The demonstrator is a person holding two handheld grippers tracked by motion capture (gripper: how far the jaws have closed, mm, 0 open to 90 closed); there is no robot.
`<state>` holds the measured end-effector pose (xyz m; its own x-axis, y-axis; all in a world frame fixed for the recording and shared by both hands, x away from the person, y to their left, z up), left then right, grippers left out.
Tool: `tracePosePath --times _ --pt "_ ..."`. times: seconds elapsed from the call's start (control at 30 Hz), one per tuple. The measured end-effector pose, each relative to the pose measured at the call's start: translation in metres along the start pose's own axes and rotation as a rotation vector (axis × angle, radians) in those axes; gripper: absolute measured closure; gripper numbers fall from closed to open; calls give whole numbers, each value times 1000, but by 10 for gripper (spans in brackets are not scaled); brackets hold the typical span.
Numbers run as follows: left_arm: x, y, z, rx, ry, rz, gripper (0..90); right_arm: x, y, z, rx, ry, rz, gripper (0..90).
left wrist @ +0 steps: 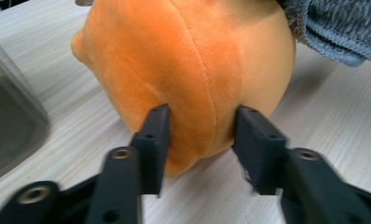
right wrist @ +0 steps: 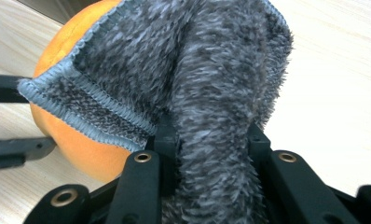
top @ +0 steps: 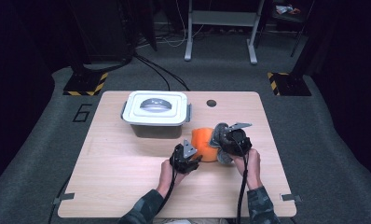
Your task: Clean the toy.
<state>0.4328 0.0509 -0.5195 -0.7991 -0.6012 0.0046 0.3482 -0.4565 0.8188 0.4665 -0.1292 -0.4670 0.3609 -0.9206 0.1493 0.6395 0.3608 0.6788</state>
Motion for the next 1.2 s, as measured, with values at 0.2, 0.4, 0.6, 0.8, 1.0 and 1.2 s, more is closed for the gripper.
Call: tracePosePath --times 0.2,0.4,0.6,0.8,1.0,1.2 --pt "1 4 2 33 -19 -23 822 4 -1 9 20 -5 -14 667" --pt "2 14 10 50 -70 -24 844 -4 6 25 55 22 8 665" --pt "10 17 17 65 -118 -30 845 -27 16 33 83 65 60 662" --pt "5 14 15 53 -131 -4 843 -37 16 19 48 36 102 665" --pt "5 14 14 51 -131 2 840 -29 14 17 38 6 90 666" --pt "3 12 14 44 -132 7 839 -15 8 14 18 -17 53 666"
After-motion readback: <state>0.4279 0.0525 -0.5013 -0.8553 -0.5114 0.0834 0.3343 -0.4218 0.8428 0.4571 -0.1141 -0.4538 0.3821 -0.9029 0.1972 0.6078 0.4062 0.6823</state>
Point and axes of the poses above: each handheld gripper's, and its own axes: z roughly backward along the jaws, y roughly out of its top, x roughly to its right, the point moved 4 cm from there along -z, roughly forward along the jaws, and after that the axes turned 9 degrees about -y, right-handed, at the moved point
